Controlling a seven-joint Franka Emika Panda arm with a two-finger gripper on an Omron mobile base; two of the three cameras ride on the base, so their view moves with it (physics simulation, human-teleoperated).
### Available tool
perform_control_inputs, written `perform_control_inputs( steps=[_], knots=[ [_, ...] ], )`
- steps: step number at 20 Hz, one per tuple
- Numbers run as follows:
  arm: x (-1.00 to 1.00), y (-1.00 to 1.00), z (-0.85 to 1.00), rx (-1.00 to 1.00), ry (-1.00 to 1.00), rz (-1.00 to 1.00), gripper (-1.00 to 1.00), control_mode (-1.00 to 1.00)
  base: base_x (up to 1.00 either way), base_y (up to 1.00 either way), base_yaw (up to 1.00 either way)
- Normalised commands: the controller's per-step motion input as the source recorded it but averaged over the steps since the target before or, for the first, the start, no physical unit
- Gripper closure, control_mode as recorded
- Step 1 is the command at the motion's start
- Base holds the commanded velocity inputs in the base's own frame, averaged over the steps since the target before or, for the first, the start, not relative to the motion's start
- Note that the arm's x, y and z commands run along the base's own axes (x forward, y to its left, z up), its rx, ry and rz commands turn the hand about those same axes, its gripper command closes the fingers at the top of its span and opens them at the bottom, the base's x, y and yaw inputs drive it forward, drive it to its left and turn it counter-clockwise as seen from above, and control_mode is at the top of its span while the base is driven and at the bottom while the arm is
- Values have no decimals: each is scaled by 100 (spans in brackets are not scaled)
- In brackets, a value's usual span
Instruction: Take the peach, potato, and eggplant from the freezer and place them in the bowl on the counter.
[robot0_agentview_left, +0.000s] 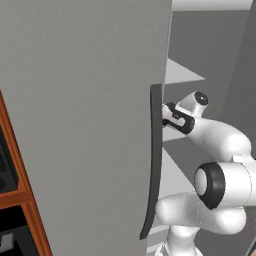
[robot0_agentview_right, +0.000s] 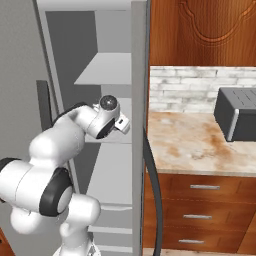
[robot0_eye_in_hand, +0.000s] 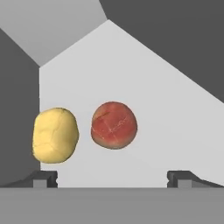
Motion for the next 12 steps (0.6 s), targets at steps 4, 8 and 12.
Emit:
perform_control_inputs(
  steps=[4, 8, 12],
  knots=[
    [42, 0, -33, 0, 0, 1, -100, -100, 0, 0, 0],
    [44, 0, -26, 0, 0, 1, -100, -100, 0, 0, 0],
    [46, 0, -22, 0, 3, 1, -100, -100, 0, 0, 0]
  ],
)
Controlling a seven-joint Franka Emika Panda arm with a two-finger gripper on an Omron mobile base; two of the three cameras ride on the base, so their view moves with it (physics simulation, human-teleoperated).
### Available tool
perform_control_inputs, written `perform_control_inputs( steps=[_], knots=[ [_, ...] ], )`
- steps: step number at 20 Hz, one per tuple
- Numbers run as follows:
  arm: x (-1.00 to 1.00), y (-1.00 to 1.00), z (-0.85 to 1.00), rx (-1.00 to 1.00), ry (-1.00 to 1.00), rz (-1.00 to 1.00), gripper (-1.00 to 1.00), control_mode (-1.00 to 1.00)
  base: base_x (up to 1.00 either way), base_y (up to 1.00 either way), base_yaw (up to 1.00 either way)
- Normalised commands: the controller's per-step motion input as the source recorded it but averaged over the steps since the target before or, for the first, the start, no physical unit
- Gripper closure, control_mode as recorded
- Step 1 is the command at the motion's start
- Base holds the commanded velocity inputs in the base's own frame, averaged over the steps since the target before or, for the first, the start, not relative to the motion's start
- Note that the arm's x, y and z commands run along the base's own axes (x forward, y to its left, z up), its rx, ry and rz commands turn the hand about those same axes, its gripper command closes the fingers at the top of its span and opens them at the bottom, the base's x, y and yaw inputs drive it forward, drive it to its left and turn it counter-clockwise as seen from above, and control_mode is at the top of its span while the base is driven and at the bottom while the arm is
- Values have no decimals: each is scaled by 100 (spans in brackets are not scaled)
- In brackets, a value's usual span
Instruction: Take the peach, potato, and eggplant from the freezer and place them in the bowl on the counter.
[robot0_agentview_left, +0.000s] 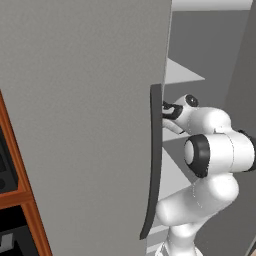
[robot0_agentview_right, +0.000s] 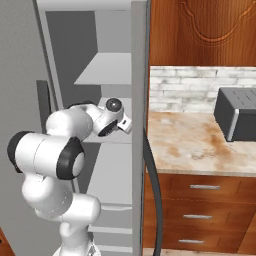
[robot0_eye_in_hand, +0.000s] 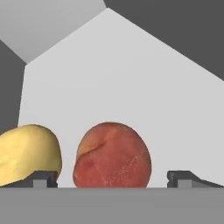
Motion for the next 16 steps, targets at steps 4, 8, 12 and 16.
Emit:
perform_control_inputs(
  steps=[4, 8, 12, 16],
  knots=[
    [42, 0, -16, 0, 1, 1, -100, -100, 0, 0, 0],
    [34, 0, -23, 0, 1, 1, 100, -100, 0, 0, 0],
    [11, 1, -44, 0, 4, 0, 100, -100, 0, 0, 0],
    [-10, 32, -97, 0, 19, 1, 100, -100, 0, 0, 0]
  ],
)
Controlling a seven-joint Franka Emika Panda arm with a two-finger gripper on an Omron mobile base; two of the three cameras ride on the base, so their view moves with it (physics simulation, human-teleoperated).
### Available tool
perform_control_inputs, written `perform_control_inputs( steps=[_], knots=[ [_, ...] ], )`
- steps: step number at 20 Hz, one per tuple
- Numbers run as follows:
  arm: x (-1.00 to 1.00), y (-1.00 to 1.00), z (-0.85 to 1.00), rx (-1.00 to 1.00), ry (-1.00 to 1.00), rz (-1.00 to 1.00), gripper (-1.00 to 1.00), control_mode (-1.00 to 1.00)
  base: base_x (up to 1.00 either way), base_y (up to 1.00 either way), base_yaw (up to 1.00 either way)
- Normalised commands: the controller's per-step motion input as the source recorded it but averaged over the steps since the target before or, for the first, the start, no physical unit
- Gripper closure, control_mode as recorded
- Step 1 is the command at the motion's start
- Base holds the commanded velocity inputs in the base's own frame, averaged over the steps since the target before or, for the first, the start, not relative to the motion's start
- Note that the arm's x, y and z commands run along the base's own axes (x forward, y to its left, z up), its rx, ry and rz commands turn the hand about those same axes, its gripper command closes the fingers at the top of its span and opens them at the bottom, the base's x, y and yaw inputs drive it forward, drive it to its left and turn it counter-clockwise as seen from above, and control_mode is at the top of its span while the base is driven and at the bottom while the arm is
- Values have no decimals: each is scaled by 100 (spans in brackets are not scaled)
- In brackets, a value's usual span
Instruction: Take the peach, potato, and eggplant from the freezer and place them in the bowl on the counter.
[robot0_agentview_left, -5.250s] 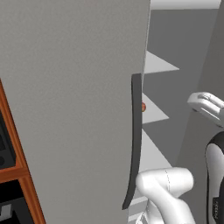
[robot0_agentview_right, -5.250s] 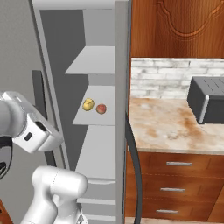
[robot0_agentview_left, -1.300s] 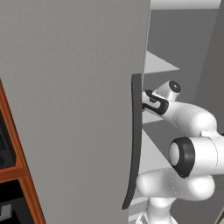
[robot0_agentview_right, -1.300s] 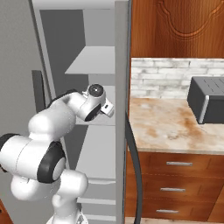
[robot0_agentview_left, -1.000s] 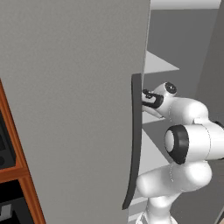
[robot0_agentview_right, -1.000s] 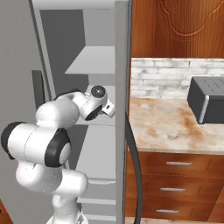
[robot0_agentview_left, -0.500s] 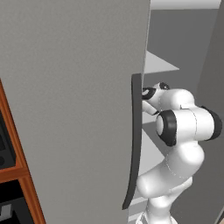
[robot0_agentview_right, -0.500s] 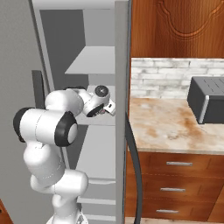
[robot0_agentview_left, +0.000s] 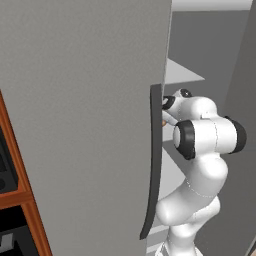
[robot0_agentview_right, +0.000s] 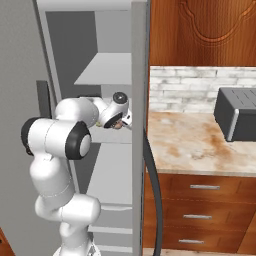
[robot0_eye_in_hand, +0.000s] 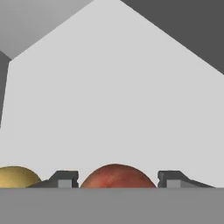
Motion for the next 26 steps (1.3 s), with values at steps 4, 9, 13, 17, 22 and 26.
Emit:
perform_control_inputs(
  steps=[4, 9, 13, 17, 22, 26],
  knots=[
    [-29, 36, -83, 0, 10, 3, 100, -100, 0, 0, 0],
    [-75, 33, -76, 0, -11, 3, 100, -100, 0, 0, 0],
    [-66, 6, -6, 0, -15, 0, 100, -100, 0, 0, 0],
    [-77, 0, 23, 0, -3, 0, 100, -100, 0, 0, 0],
    [-91, 0, 54, 1, 3, 0, 100, -100, 0, 0, 0],
    [-89, 0, 78, 0, 0, 0, 100, -100, 0, 0, 0]
  ],
)
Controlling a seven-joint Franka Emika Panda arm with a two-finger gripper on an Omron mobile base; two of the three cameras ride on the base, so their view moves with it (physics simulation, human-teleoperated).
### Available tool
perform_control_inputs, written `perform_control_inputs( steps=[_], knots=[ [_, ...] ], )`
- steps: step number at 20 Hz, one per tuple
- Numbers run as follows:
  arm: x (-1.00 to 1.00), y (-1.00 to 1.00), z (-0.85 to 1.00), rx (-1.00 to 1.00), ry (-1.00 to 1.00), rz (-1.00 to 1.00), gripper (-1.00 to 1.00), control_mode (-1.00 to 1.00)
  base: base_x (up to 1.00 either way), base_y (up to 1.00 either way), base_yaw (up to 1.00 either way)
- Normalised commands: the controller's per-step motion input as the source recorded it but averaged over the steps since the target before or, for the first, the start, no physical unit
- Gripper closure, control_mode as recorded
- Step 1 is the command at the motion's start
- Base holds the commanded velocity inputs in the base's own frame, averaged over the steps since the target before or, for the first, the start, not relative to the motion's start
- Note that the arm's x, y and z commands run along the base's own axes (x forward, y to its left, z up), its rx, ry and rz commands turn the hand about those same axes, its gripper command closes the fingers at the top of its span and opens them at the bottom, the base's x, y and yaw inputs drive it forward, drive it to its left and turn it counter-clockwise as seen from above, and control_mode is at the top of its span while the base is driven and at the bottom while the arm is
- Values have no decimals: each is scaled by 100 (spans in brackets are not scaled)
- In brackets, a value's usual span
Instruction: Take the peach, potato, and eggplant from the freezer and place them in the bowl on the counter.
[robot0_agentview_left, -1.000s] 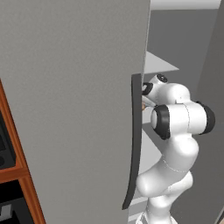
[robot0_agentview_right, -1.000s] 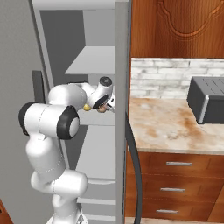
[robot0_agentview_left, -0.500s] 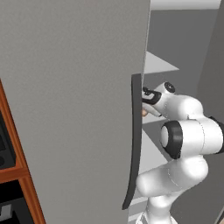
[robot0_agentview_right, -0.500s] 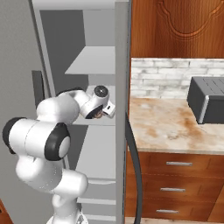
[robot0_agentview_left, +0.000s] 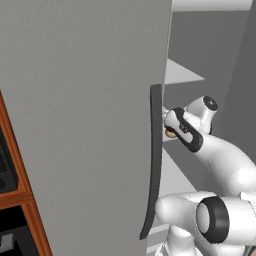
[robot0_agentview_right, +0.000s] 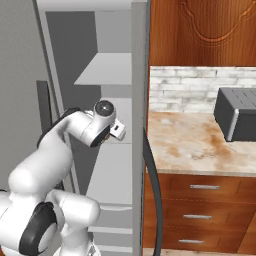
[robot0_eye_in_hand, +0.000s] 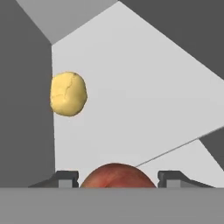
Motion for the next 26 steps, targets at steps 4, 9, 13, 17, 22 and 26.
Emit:
perform_control_inputs(
  steps=[4, 9, 13, 17, 22, 26],
  knots=[
    [-83, 3, 77, 0, 0, 0, 100, -100, 0, 0, 0],
    [-71, 10, 68, 0, 0, 0, 100, -100, 0, 0, 0],
    [-76, 4, 74, 0, 0, 0, 100, -100, 0, 0, 0],
    [-93, 0, 87, 0, 0, 0, 100, -100, 0, 0, 0],
    [-93, 0, 81, 0, 0, 0, 100, -100, 0, 0, 0],
    [-94, 0, 62, 0, 0, 0, 100, -100, 0, 0, 0]
  ],
)
